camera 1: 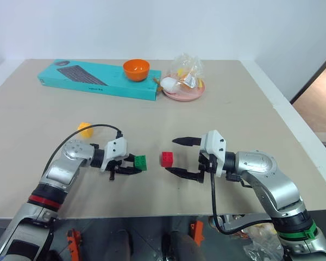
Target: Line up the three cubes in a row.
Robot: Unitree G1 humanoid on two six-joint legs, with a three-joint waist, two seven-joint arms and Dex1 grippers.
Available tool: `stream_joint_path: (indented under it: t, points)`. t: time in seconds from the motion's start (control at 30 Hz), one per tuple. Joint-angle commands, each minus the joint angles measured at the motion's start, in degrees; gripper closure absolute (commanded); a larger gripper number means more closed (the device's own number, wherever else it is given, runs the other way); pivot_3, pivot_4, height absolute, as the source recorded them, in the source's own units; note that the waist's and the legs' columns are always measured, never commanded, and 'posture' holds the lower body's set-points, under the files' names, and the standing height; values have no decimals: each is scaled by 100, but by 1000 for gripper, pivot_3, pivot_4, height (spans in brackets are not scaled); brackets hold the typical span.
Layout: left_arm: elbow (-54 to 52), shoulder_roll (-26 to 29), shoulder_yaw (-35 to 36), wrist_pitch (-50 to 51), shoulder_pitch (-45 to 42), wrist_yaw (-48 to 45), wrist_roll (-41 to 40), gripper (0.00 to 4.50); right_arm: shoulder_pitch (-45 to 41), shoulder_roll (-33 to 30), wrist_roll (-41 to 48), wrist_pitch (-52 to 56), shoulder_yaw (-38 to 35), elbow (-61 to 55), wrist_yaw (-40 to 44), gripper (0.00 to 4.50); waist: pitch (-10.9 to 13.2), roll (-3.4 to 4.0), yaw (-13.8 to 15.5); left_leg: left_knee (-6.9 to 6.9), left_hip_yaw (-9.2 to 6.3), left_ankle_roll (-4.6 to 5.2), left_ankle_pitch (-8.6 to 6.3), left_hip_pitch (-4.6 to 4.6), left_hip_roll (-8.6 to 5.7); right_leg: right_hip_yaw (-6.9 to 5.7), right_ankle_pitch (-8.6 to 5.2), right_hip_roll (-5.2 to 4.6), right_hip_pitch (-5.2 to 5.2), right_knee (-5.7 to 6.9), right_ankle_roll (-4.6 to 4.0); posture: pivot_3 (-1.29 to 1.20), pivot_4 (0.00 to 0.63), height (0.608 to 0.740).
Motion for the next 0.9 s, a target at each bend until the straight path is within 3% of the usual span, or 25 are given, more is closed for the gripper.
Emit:
stream_joint_path:
  t: [0.03, 0.2, 0.27, 0.37, 0.6, 0.7, 0.9]
  points:
    - [47, 41, -33, -21, -86, -6, 109, 2164, -48, -46, 40, -49, -141, -154, 19, 0, 0, 0, 0, 0, 0, 0, 0, 0, 0, 0, 0, 0, 0, 0, 0, 0, 150, 740]
    - [-35, 120, 9, 47, -86, -78, 80, 492, -45, -39, 48, -38, -127, -146, 24, 0, 0, 0, -5, -1, 0, 0, 0, 0, 0, 1, -1, 1, 0, 0, 1, 0, 150, 740]
    - [-133, 169, 75, 111, -65, -96, 29, 74, -49, -31, 47, -33, -118, -148, 19, 0, 0, 0, -5, -3, 0, 0, -1, 0, 0, 1, -3, 2, 0, 0, 1, 0, 150, 740]
    - [-574, 418, 400, 524, 86, -172, -328, 74, -47, -18, 73, -18, -127, -164, 12, 0, 0, 0, -25, -5, 0, 0, -1, -1, 2, 2, -4, 3, -2, 0, 1, 0, 150, 740]
    - [-1725, 990, 2129, 3128, 646, 576, -2072, 74, 15, -64, 111, -14, -195, -194, 15, 0, 1, 0, -57, -2, -7, 0, 0, 1, 7, -7, -4, 0, -1, 3, 0, 0, 150, 740]
    - [-1861, 884, 2757, 3335, 863, 1314, -2218, 74, 31, -75, 125, -30, -210, -173, 35, 0, 1, 0, -62, -2, -10, 0, 0, 5, 5, -5, -4, -6, 2, 3, 0, 0, 150, 740]
    - [-1906, 33, 3456, 2635, 1036, 3259, -1762, 74, -67, -37, 108, -88, -159, -34, 109, 0, -1, -3, -49, 2, -9, 0, 0, 4, -1, -2, -1, -16, 6, 2, 6, 0, 150, 740]
